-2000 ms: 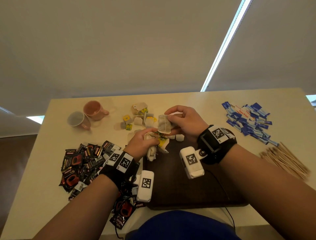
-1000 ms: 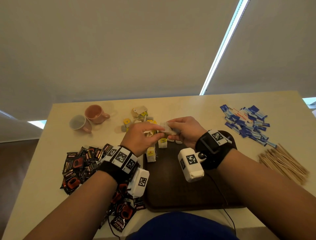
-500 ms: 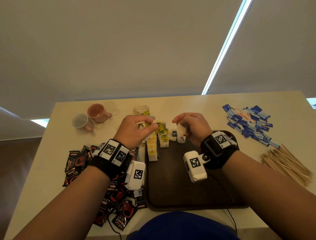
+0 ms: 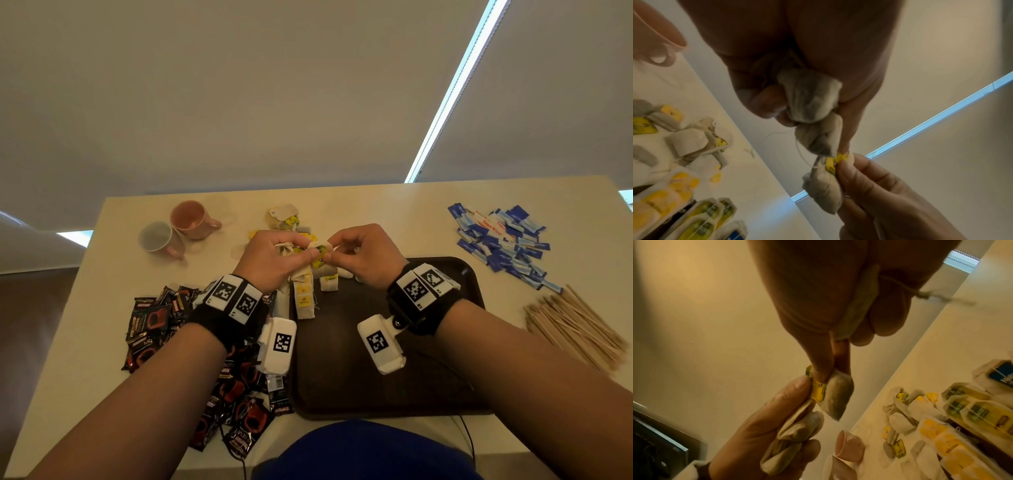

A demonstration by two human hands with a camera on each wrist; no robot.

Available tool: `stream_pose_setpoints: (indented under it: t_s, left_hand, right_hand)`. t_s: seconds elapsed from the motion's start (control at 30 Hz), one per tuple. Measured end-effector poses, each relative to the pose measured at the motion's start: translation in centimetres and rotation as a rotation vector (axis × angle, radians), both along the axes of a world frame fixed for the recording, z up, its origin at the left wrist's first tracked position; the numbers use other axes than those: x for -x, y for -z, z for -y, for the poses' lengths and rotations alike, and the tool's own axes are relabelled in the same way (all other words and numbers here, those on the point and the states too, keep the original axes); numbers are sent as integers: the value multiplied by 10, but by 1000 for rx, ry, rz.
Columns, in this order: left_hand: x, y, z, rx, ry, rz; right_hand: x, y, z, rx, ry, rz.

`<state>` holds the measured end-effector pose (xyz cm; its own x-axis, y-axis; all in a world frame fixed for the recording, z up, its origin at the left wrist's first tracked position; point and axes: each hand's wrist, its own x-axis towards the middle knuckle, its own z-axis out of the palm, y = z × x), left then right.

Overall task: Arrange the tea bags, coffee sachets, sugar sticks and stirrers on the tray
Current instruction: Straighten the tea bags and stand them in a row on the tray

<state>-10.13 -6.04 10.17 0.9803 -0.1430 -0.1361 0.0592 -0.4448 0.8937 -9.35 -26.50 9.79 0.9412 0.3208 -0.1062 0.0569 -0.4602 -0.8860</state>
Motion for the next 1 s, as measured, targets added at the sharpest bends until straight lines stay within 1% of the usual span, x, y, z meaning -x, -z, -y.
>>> stream_pose_setpoints:
  t_s: [0.1, 0.2, 0.33, 0.43, 0.5, 0.6, 0.8, 1.0]
  left_hand:
    - [0, 2, 1, 17, -61, 8]
    - [-1, 8, -3, 21, -115, -6]
    - [-1, 22, -9, 7, -124, -42]
    - [1, 29, -11, -1, -136, -78]
    - [1, 34, -13, -3, -129, -87]
    - [3, 37, -15, -15, -120, -120]
    - [5, 42, -16, -14, -124, -142]
    - [7, 43, -10, -12, -113, -167]
  right_hand:
    - [-5, 18, 6, 75, 81, -60]
    - [-8, 52, 19, 157, 200, -193]
    - [-3, 100, 17, 283, 241, -348]
    - [4, 123, 3, 296, 247, -415]
    - [6, 131, -6, 297, 254, -418]
    - [9, 139, -13, 320, 322, -389]
    - [9, 144, -17, 307, 429, -357]
    - [8, 142, -20, 418, 414, -327]
